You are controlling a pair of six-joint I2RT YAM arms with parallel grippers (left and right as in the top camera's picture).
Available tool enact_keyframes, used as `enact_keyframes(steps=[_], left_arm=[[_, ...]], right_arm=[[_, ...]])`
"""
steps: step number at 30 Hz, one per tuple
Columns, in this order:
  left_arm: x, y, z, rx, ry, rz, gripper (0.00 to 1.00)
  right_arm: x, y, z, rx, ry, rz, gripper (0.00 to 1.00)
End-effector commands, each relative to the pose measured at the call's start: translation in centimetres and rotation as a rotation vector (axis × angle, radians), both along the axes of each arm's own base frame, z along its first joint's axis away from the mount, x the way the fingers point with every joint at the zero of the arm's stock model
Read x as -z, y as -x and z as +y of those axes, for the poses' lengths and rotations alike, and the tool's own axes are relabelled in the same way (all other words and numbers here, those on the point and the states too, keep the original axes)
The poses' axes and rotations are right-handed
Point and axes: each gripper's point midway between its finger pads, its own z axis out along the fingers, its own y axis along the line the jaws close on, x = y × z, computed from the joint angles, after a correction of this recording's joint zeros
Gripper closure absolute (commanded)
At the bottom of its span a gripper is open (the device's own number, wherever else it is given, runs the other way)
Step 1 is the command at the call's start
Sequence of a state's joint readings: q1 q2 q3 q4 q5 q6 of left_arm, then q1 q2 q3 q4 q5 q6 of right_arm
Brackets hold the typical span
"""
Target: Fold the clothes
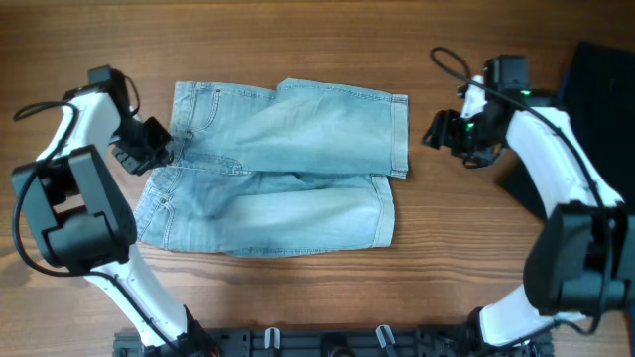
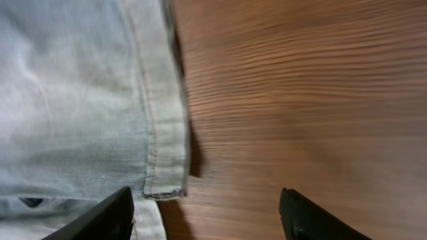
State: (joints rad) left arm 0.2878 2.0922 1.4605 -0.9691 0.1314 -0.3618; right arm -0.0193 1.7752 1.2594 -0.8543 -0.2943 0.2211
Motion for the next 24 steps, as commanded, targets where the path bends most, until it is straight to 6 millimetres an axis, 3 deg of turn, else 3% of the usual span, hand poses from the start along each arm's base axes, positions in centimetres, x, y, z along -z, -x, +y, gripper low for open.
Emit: enact_keyframes(steps=[1,4,5,7,9,11,13,14,15,16,18,21,24], left_arm=[[3.0,2.4,-0.5,-0.003,0.055,0.102,0.96],[2.9,2.3,-1.3,0.049,0.06,0.1,0.95],[2.9,2.3,-1.5,0.063,0.061,0.102,0.95],[2.9,2.3,-2.0,0.087,0.061,0.104,0.95],[2.9,2.3,-2.0,0.088,0.062,0.105,0.95],[2.9,2.3,-1.9,0.084,0.062,0.105,0.94],[2.9,2.5,-1.7,0.079,0.064,0.11,0.95],[2.9,2.5,-1.7,0.078,0.064,0.111,0.95],[2.9,2.5,-1.7,0.078,0.064,0.111,0.95],[2.9,2.5,-1.8,0.079,0.064,0.111,0.95],[2.8,2.6,-1.8,0.08,0.065,0.113,0.94],[2.7,2.6,-1.9,0.08,0.065,0.113,0.93],[2.6,2.4,-1.8,0.081,0.063,0.104,0.92]], right_arm=[[3.7,0.6,3.7,-0.111,-0.063,0.069,0.26],[6.7,1.4,5.5,-0.134,-0.063,0.146,0.3],[7.4,1.7,5.9,-0.142,-0.061,0.168,0.38],[8.8,2.0,5.8,-0.146,-0.041,0.196,0.82],[9.3,1.2,4.1,-0.125,0.038,0.171,0.91],[9.0,-0.7,0.8,-0.055,0.166,0.125,0.91],[7.4,-3.8,-2.2,0.0,0.226,0.039,0.95],[6.7,-4.8,-2.2,-0.016,0.19,0.001,0.93],[5.6,-5.8,-1.4,-0.059,0.095,-0.04,0.63],[4.7,-6.0,-0.4,-0.088,-0.004,-0.055,0.41],[3.7,-5.1,0.9,-0.102,-0.128,-0.033,0.38],[3.5,-1.9,2.5,-0.157,-0.219,0.079,0.51],[3.8,2.3,4.9,-0.29,-0.26,0.191,0.53]])
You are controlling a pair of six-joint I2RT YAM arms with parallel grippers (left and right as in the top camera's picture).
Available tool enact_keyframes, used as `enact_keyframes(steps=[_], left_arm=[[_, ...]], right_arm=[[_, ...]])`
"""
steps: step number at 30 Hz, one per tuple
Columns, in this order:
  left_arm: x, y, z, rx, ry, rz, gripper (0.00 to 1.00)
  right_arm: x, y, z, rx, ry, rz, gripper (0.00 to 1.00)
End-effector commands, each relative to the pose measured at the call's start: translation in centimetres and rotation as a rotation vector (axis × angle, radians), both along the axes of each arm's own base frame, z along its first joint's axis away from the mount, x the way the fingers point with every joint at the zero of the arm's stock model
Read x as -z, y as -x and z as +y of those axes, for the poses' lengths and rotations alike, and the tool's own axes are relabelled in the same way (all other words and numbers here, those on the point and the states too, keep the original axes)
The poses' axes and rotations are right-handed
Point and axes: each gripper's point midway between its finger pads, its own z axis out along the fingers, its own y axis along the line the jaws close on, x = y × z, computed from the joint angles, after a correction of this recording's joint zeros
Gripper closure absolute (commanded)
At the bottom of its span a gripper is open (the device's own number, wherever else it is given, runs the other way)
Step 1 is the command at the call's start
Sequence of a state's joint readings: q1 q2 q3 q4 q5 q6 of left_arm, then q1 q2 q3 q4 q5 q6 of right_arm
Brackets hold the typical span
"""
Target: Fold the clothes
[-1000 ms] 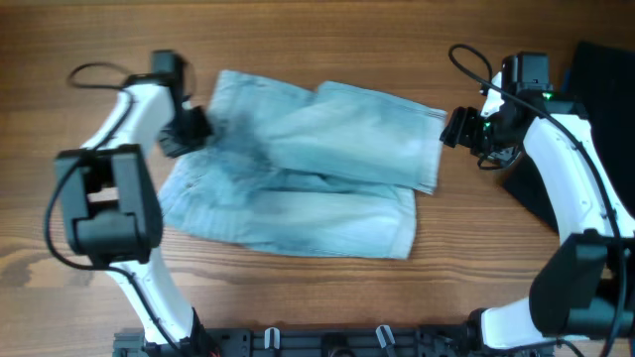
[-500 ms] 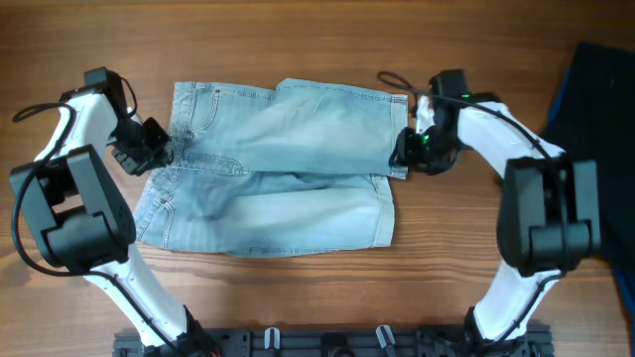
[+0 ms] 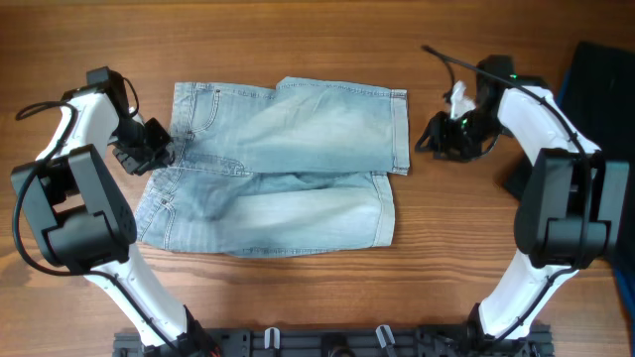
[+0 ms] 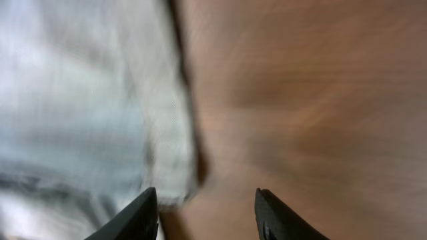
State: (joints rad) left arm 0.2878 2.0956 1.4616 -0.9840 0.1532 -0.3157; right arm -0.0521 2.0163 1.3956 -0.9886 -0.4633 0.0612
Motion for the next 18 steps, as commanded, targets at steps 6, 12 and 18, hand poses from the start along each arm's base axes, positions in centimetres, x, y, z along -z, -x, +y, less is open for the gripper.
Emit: enact_keyframes(steps=[6,12,18], left_arm=[[2.4,2.3,-1.5,0.039,0.044,0.101,0.9],[1.1,1.6,-1.4,0.084,0.042,0.067,0.85],[-0.4,0.9,-1.2,0.09,0.025,0.018,0.83]], right_arm=[[3.4,5.2,6.5,-0.199,-0.045,0.07,0.5],[4.0,4.7,9.4,-0.265,-0.094,-0.02,0.86],[1.2,1.7,2.4,-0.142,0.257,-0.032,0.96]])
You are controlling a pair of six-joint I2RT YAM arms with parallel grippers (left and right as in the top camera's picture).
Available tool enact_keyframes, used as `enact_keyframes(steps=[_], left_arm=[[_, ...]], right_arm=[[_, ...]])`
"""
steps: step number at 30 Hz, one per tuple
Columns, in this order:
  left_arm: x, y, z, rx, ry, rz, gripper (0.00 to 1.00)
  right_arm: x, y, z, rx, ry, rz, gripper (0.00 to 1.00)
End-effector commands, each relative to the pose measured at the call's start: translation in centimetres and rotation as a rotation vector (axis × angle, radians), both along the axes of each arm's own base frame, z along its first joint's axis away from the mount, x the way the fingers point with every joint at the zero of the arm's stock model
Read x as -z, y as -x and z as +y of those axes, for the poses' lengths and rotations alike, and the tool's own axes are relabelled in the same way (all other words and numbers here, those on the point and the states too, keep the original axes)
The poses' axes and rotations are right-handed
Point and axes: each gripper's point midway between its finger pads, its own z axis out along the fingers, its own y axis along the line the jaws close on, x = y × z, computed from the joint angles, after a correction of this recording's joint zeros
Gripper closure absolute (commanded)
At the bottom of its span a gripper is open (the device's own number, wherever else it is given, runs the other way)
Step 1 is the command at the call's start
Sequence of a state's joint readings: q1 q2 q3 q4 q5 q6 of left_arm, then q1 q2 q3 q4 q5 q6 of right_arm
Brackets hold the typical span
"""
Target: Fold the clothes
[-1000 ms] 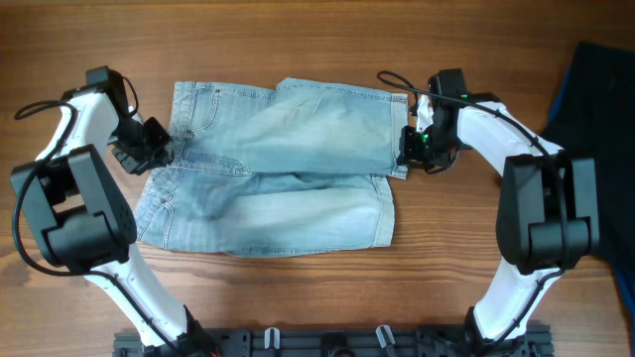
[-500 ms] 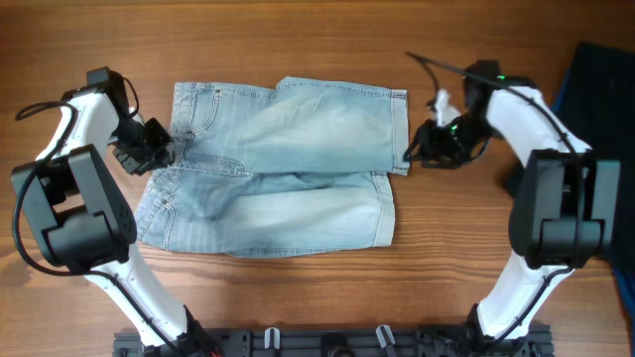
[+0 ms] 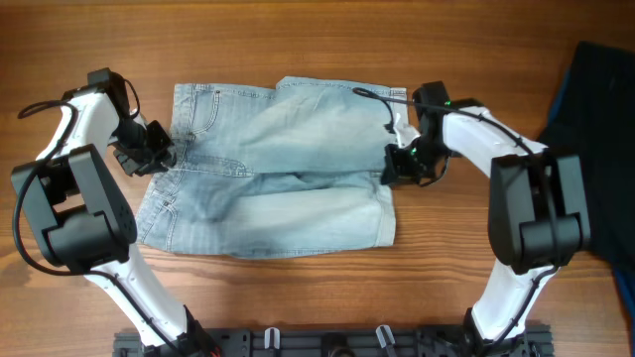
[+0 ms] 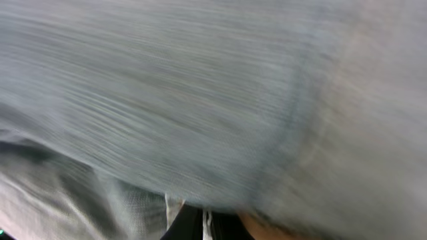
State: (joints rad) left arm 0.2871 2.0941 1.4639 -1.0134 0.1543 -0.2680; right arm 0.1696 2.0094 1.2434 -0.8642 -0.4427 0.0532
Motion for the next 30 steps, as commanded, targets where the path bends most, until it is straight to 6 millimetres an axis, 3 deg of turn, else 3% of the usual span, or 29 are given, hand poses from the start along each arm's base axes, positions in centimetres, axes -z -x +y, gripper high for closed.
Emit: enact_keyframes(steps=[1,2,5,8,9,10,11,16,19,24,30], left_arm=[[-0.4,0.2,-0.9,0.042,0.016,-0.001,0.83],[-0.4,0.2,-0.9,0.042,0.015,-0.003,0.83],[-0.4,0.0,-0.9,0.041,0.013,-0.011,0.83],[-0.4,-0.2,-0.8,0.041,0.011,-0.019,0.83],[-0.5,-0.2,-0.8,0.043,0.011,-0.019,0.84],[-1.2,-0.4,-0.7,0.051,0.01,-0.023,0.83],[-1.8,-0.6,-0.6,0.066,0.009,-0.029,0.83],[-9.6,-1.0,-1.1,0.097,0.012,-0.082,0.79],[-13.0,0.9,-2.6,0.119,0.02,-0.088,0.77],[-14.9,4.8,-3.9,0.124,0.05,0.012,0.86],[-17.3,7.5,-4.5,0.129,0.046,0.012,0.9]], right_arm=[[-4.0,-2.8,-6.3,0.095,0.294,-0.095,0.96],[-5.9,-3.0,-7.3,0.103,0.334,-0.124,0.96],[-8.7,-3.2,-7.5,0.117,0.333,-0.196,0.96],[-9.4,-3.6,-7.6,0.124,0.334,-0.233,0.93],[-9.2,-3.8,-8.1,0.127,0.36,-0.238,0.87],[-9.1,-4.1,-8.8,0.151,0.4,-0.245,0.47],[-9.2,-4.2,-9.4,0.19,0.428,-0.245,0.34],[-8.7,-2.3,-10.2,0.252,0.351,-0.135,0.3],[-7.6,-0.2,-8.7,0.202,0.217,-0.057,0.3],[-6.8,3.0,-4.5,0.114,-0.052,0.031,0.27],[-5.3,8.6,-3.7,0.102,-0.096,0.154,0.27]])
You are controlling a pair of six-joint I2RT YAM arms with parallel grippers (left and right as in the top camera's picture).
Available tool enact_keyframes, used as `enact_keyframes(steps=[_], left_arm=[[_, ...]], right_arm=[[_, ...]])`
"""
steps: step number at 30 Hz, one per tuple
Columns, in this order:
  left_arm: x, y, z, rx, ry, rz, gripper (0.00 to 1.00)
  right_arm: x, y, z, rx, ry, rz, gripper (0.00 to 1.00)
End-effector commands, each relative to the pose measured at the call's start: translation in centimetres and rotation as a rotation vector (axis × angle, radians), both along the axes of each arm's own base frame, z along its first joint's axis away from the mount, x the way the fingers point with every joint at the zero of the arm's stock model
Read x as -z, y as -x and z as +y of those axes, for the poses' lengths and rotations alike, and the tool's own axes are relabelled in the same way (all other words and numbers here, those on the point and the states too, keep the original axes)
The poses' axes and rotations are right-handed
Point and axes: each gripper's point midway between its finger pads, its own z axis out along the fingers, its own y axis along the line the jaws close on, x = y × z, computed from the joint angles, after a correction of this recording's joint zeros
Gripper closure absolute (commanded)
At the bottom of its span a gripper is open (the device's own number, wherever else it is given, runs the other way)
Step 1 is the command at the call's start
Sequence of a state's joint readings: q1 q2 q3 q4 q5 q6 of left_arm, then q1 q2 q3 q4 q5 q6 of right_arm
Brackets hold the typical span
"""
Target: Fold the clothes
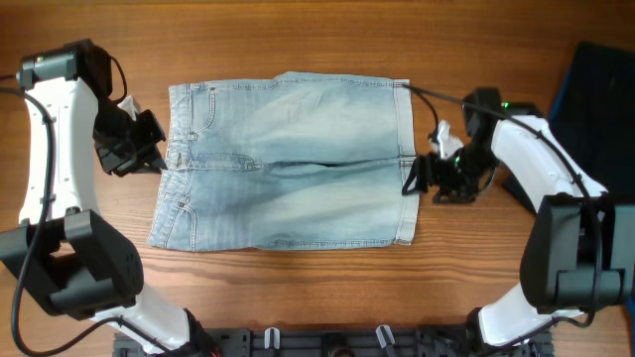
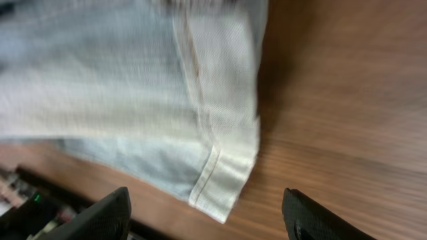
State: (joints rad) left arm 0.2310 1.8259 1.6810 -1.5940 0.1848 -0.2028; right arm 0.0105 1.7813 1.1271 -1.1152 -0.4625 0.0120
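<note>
Light blue denim shorts [image 1: 288,164] lie flat on the wooden table [image 1: 298,40], waistband to the left and both leg hems to the right. My right gripper [image 1: 422,184] hangs just off the lower leg's hem. In the right wrist view its gripper [image 2: 208,217] is open wide, and the hem corner [image 2: 223,193] lies on the table between and ahead of the fingers [image 2: 107,215], untouched. My left gripper [image 1: 139,146] sits against the waistband's left edge. The overhead view does not show its jaws well enough to tell whether it holds the denim.
A dark blue garment [image 1: 595,79] lies at the table's right edge, behind the right arm. A black rack [image 1: 327,342] runs along the front edge. Bare wood surrounds the shorts on all sides.
The shorts were skewed, the upper leg overlapping the lower, with my right gripper at the hems. Now they lie flat and straight, shifted slightly left. My right gripper is open off the hem, and the left arm sits further left.
My right gripper was open on bare wood right of the rumpled shorts, left gripper at the waistband. Then the right jaws were narrower, nearer the hem. Then the right gripper was on the denim at the hems. Now the shorts are spread flat and the right gripper is open.
</note>
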Motion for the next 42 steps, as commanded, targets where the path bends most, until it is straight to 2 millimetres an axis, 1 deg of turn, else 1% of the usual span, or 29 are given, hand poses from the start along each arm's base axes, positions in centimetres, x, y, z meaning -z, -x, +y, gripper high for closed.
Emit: enact_keyframes(steps=[1,2,3,4,6,8,9,11,13,14,16,17,19,20,21,23,24,25,26,31,32,34,36,38,41,42], left_arm=[[-3.0,1.4,-0.3,0.011,-0.017,-0.082,0.89],[-4.1,1.8,-0.4,0.011,-0.03,-0.125,0.86],[-4.8,2.0,-0.4,0.012,-0.04,-0.153,0.83],[-5.7,2.3,-0.3,0.011,-0.054,-0.187,0.81],[-6.8,2.7,-0.3,0.011,-0.072,-0.23,0.73],[-7.4,3.0,-0.4,0.012,-0.077,-0.251,0.71],[-7.4,3.0,-0.4,0.012,-0.078,-0.254,0.71],[-7.2,2.9,-0.3,0.012,-0.078,-0.253,0.71],[-6.7,2.8,-0.3,0.012,-0.077,-0.251,0.73],[-6.5,2.8,-0.3,0.011,-0.076,-0.247,0.74],[-5.8,2.9,-0.4,0.008,-0.073,-0.232,0.74],[-5.2,3.0,-0.4,0.008,-0.071,-0.223,0.75],[-4.4,2.9,-0.4,0.01,-0.069,-0.219,0.73],[-3.7,2.8,-0.4,0.011,-0.067,-0.213,0.73],[-2.3,3.0,-0.6,0.016,-0.063,-0.197,0.72],[-0.5,3.2,-1.1,0.03,-0.056,-0.174,0.71],[0.3,3.4,-1.4,0.031,-0.052,-0.161,0.71],[1.5,3.7,-1.9,0.032,-0.046,-0.145,0.7],[2.6,3.9,-2.6,0.05,-0.032,-0.137,0.69],[7.4,4.7,-5.1,0.099,-0.032,-0.118,0.66],[8.5,5.0,-5.0,0.09,-0.062,-0.113,0.66],[10.4,5.3,-3.9,0.054,-0.151,-0.11,0.66],[11.6,5.3,-3.3,0.049,-0.187,-0.127,0.67],[12.5,4.0,-3.3,0.043,-0.19,-0.192,0.67],[12.1,0.7,-3.2,0.02,-0.196,-0.33,0.71],[12.1,0.0,-3.2,0.017,-0.197,-0.358,0.73]], right_arm=[[0.1,3.8,1.2,-0.013,-0.084,0.05,0.27],[0.7,5.1,1.2,0.002,-0.081,0.084,0.27],[1.4,6.3,1.3,0.017,-0.081,0.11,0.28],[1.9,6.8,1.4,0.02,-0.091,0.111,0.29],[2.9,7.5,1.5,0.046,-0.092,0.117,0.29],[3.4,7.2,2.4,0.063,-0.152,0.081,0.32],[3.4,6.6,2.9,0.075,-0.19,0.055,0.38],[3.2,5.2,3.7,0.078,-0.253,-0.013,0.53],[3.0,4.4,4.1,0.076,-0.284,-0.051,0.64],[2.9,4.3,4.2,0.075,-0.29,-0.058,0.67],[3.0,4.4,4.1,0.075,-0.284,-0.051,0.88],[3.0,4.7,3.8,0.077,-0.257,-0.031,0.95],[2.7,5.0,2.4,0.073,-0.16,-0.002,0.96],[2.2,5.0,1.1,0.08,-0.06,0.017,0.96],[0.8,4.9,-1.6,0.093,0.121,0.024,0.96],[-1.5,4.5,-4.5,0.117,0.296,0.0,0.96],[-2.5,4.4,-5.0,0.115,0.327,-0.02,0.96],[-3.4,4.2,-5.1,0.12,0.331,-0.046,0.96],[-3.8,4.2,-4.9,0.131,0.322,-0.057,0.96],[-3.8,3.8,-4.9,0.146,0.323,-0.069,0.96],[-3.7,3.7,-4.9,0.146,0.323,-0.072,0.96],[-3.7,3.5,-4.9,0.147,0.323,-0.08,0.96],[-3.7,3.4,-4.9,0.147,0.322,-0.084,0.96],[-3.7,3.3,-4.9,0.149,0.322,-0.088,0.96],[-3.7,3.1,-4.9,0.149,0.321,-0.097,0.96],[-3.7,3.1,-4.9,0.149,0.321,-0.098,0.96]])
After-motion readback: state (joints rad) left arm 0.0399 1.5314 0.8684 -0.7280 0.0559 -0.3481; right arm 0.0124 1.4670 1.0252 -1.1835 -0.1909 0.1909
